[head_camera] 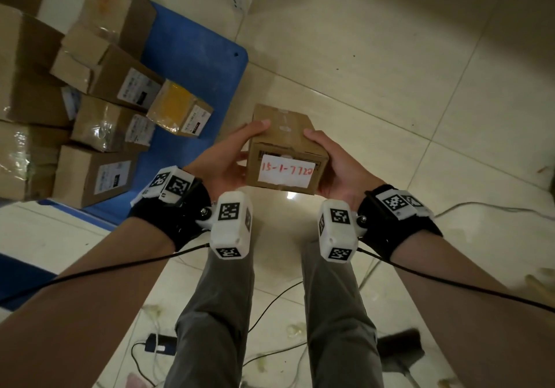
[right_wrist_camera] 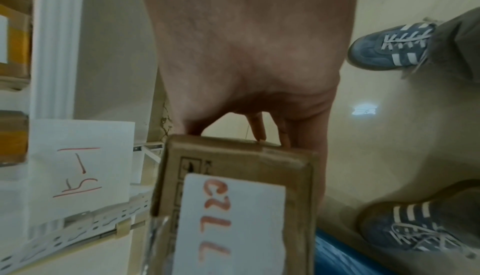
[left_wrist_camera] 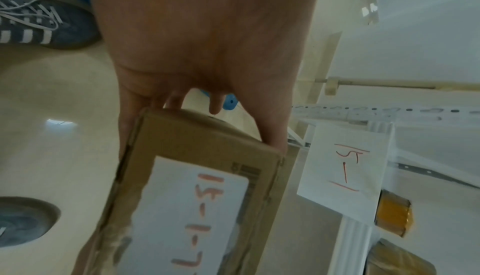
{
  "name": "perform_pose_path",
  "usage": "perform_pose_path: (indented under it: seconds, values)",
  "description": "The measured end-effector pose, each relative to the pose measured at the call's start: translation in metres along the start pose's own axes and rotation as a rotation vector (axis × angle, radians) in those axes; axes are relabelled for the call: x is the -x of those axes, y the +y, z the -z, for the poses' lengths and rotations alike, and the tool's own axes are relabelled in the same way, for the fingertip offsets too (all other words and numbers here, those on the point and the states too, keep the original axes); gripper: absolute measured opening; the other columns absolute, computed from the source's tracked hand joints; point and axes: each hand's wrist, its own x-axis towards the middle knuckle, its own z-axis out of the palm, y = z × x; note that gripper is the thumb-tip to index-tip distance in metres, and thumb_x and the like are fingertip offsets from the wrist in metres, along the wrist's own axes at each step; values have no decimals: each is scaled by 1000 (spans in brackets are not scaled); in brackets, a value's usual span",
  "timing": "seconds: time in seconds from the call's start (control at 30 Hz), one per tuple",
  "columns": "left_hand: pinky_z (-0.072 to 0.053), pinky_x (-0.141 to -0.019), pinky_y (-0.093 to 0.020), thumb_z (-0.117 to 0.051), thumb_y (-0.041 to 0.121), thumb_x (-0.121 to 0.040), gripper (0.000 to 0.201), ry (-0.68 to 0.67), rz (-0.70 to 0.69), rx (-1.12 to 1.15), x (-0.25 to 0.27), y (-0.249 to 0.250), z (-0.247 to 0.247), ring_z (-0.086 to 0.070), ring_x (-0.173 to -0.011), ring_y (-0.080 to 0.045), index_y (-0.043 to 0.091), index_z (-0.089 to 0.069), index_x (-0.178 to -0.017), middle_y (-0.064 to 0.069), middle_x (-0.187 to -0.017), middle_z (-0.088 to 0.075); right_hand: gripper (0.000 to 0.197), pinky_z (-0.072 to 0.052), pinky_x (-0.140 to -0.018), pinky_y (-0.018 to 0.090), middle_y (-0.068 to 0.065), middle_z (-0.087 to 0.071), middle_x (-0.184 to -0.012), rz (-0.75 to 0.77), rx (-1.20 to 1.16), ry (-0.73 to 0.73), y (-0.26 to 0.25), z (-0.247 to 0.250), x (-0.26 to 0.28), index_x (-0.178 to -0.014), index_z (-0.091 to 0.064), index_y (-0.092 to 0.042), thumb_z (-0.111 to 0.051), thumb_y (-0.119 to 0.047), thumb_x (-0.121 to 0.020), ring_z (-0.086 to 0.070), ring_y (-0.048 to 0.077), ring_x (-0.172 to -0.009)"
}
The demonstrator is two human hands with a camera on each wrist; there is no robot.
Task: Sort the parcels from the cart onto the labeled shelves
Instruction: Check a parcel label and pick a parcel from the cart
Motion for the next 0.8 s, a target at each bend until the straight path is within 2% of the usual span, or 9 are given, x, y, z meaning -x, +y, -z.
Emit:
perform_pose_path:
  seconds: [0.07,0.13,0.2,0.3,0.33,0.4,0.47,0.57,0.8]
  values:
    - [-57,-83,-39,-80,54,-68,77,8,34,-27,-2,2,-8,-63,-119,-33,21,-60,-135,-15,-133,-62,73,-54,-101,50,16,-63,-139,-2,-4,22,-1,7,1,-135,-62,-19,-81,-54,-75,-64,32,-123]
    - [-58,-80,-37,-79,54,-68,75,16,65,-43,-4,5,-15,-64,-118,-32,20,-61,-133,-16,-133,-63,74,-59,-91,45,14,-68,-132,1,36,50,-3,13,3,-133,-64,-22,-76,-65,-74,-68,30,-118]
    - [-58,-81,-37,-81,53,-67,70,15,79,-35,-6,7,-22,-64,-119,-31,19,-64,-126,-16,-135,-61,70,-59,-76,36,9,-74,-115,20,103,91,-6,19,7,-126,-67,-24,-66,-74,-76,-71,26,-105]
    - [-58,-86,-39,-84,52,-63,56,29,100,-9,-8,12,-30,-65,-117,-30,24,-67,-109,-14,-134,-62,63,-56,-70,31,4,-73,-87,36,104,120,-12,29,13,-115,-66,-23,-60,-75,-80,-70,23,-89]
    - [-58,-85,-39,-84,52,-63,55,38,103,-11,-9,13,-33,-66,-116,-30,25,-66,-108,-14,-132,-64,60,-56,-69,30,2,-72,-79,40,97,125,-15,32,15,-112,-66,-22,-59,-73,-82,-69,22,-83]
    - [-59,-85,-39,-83,52,-66,60,42,100,-18,-9,15,-39,-67,-114,-30,24,-65,-116,-14,-130,-65,54,-55,-67,28,0,-69,-70,45,90,130,-19,37,20,-108,-65,-22,-59,-70,-85,-66,20,-75]
    - [-56,-94,-43,-80,51,-71,63,42,81,-25,-9,16,-46,-67,-114,-31,21,-64,-124,-15,-128,-66,52,-54,-65,27,0,-69,-69,53,80,132,-22,42,25,-106,-65,-22,-59,-69,-85,-65,19,-73]
    - [-51,-102,-49,-75,48,-80,47,51,43,-27,-5,19,-60,-66,-115,-33,22,-67,-118,-16,-124,-69,50,-53,-63,26,0,-68,-69,70,65,141,-27,46,36,-104,-64,-23,-59,-69,-85,-63,19,-72]
    - [-52,-99,-47,-74,47,-79,48,6,5,-45,10,31,-98,-64,-119,-33,20,-65,-118,-17,-131,-65,60,-53,-65,29,4,-67,-85,160,13,195,-35,54,65,-113,-65,-21,-56,-73,-84,-65,21,-79]
